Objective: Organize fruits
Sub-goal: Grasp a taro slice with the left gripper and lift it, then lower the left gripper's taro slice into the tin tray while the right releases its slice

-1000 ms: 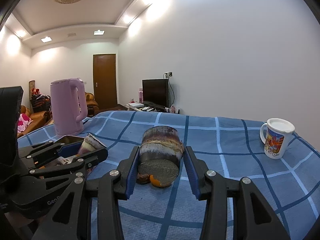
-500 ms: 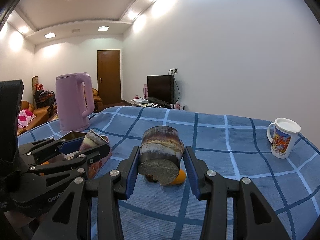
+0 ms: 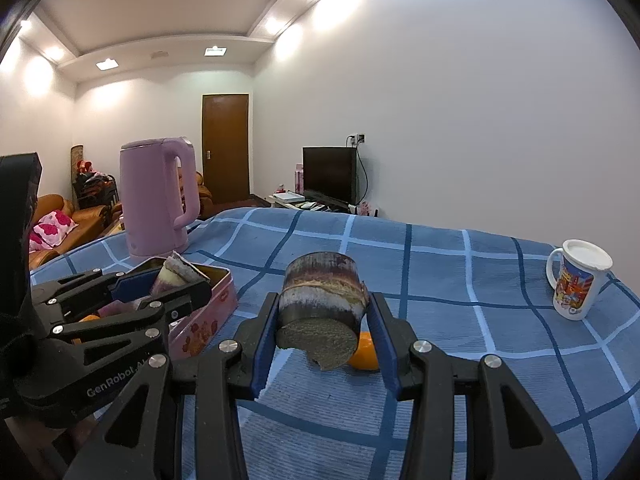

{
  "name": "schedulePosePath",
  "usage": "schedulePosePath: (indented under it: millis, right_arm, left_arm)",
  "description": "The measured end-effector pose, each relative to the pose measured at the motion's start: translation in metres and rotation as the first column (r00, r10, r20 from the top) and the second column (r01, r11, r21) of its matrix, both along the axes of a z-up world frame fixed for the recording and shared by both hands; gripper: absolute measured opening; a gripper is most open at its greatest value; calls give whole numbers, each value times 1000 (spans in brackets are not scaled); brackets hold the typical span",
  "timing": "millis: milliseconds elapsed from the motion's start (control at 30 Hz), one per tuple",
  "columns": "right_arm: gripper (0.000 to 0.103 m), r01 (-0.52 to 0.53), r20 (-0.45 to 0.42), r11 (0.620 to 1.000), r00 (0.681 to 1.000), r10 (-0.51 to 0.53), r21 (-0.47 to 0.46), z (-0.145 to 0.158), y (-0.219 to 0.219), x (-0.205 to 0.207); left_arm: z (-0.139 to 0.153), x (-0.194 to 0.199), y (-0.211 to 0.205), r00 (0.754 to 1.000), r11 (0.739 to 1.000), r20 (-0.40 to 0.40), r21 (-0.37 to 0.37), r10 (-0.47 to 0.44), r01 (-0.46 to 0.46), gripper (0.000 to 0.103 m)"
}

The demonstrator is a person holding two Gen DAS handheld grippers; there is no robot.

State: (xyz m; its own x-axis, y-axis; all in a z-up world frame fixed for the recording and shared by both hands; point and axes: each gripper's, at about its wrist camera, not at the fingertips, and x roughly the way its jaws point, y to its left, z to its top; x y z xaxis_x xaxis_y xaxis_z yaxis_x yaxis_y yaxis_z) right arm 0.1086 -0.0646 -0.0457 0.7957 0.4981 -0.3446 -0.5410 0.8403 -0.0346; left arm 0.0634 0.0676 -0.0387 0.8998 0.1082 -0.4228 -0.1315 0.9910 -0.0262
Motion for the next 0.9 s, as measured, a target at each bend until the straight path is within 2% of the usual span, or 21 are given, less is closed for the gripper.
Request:
schedulePosePath:
  millis: [467,900]
  right_arm:
    - [46,-29,-3,999,1000,29,-20,-2,16,-1]
    - [46,-52,-24,998,998,52,-19,-2,25,2]
  left_arm:
    - [-2,-5,12,999,999,-5,23,34,-34,39]
    - [-3,-11,30,998,998,-19,13,62,-61,39]
